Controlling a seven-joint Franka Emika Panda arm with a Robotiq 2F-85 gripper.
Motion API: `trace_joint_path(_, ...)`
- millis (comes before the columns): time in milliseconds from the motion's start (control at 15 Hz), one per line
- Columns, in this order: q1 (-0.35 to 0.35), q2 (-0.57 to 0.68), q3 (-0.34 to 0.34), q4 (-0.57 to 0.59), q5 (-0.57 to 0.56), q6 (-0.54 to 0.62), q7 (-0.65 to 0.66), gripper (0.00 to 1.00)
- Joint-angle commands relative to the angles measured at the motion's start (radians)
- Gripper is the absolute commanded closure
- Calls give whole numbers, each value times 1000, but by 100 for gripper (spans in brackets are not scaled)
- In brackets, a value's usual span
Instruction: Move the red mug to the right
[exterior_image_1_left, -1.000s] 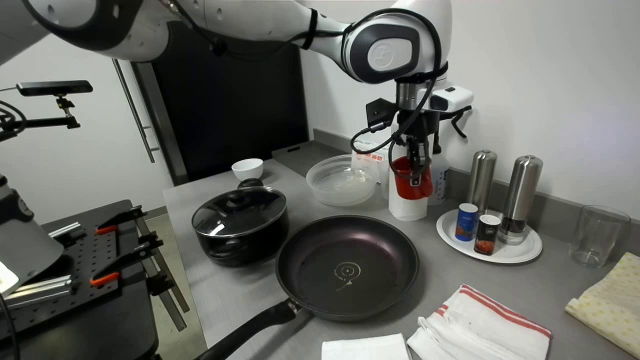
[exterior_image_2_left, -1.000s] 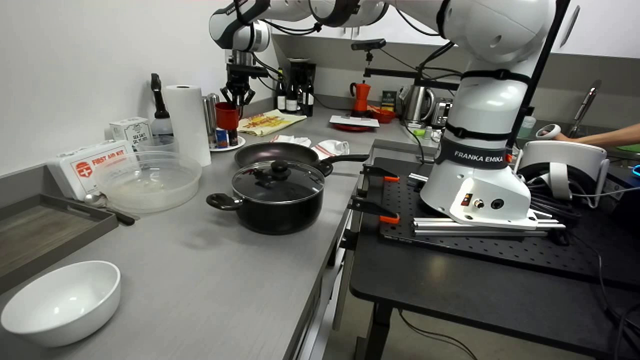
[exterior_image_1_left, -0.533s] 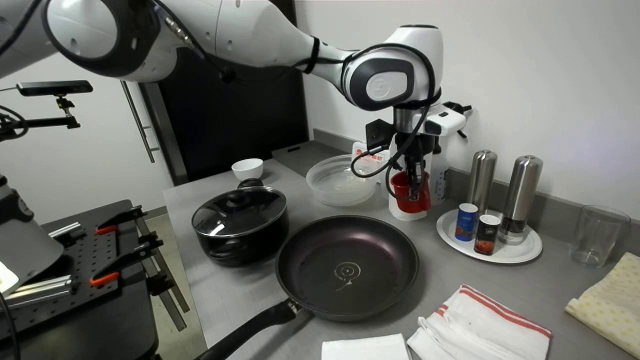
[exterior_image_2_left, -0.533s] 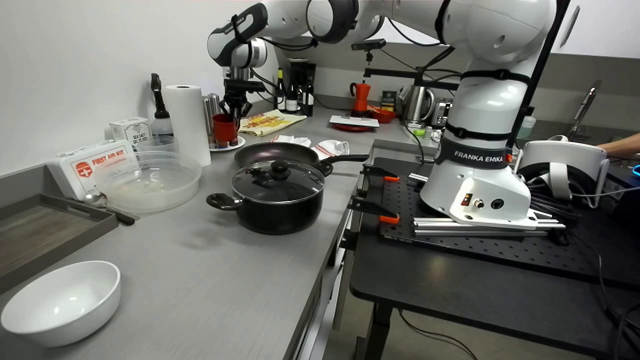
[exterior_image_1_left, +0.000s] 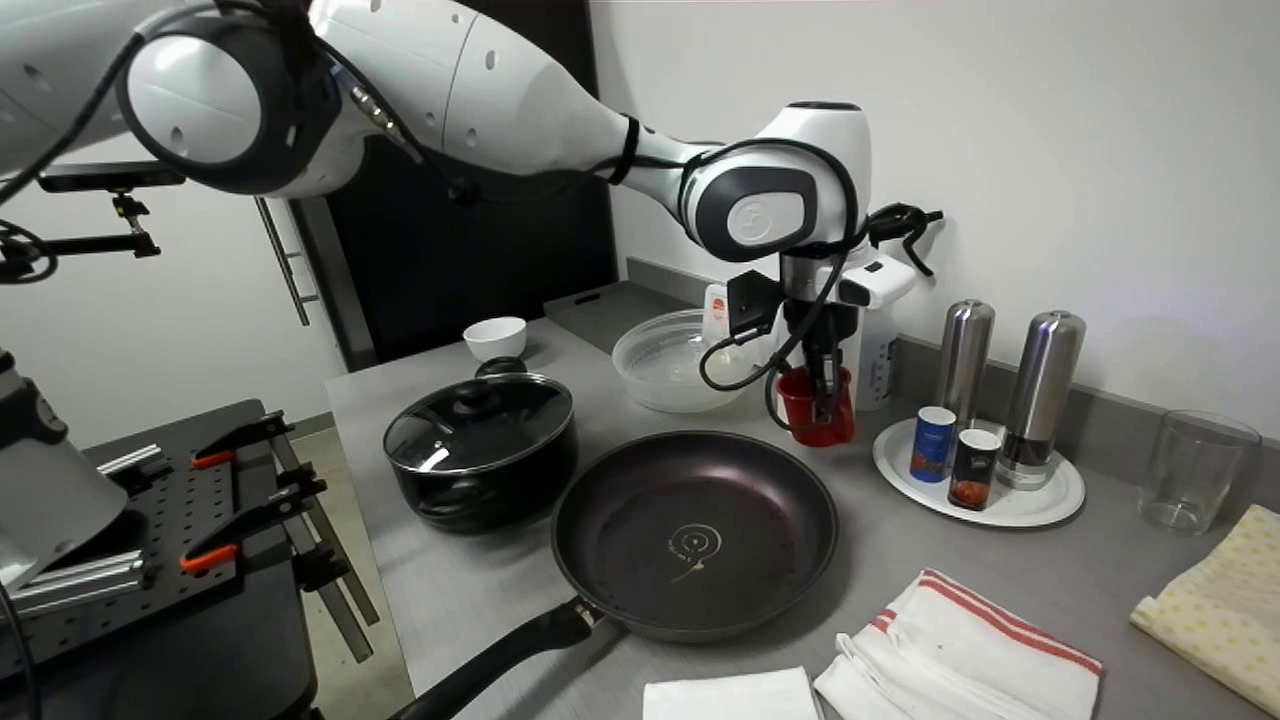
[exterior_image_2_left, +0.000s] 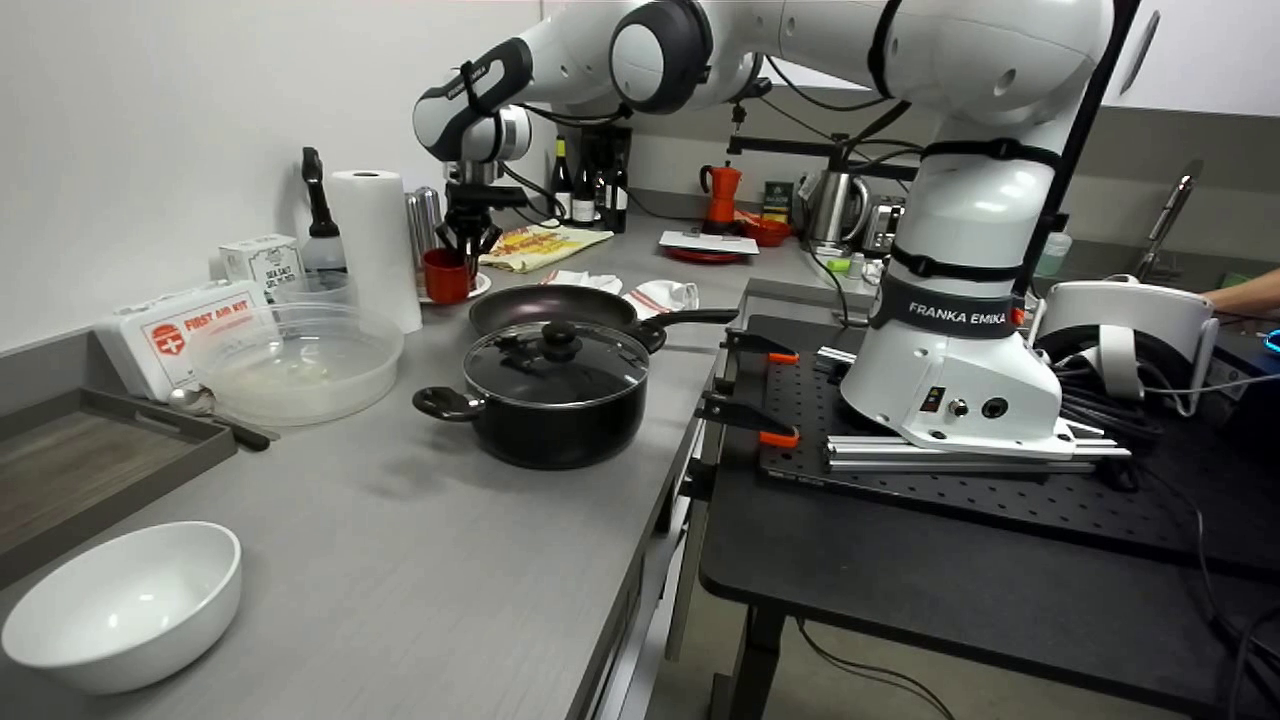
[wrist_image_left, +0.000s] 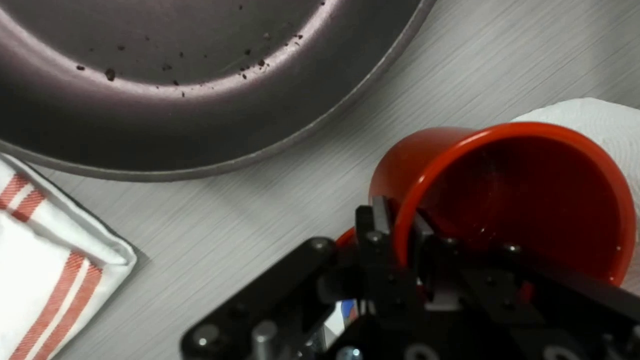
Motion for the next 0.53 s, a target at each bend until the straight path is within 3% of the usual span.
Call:
trace_joint_path(0,4,46,-9,72,-5,14,33,98)
trace_joint_path(467,1,70,-6,91,-2,20,36,98)
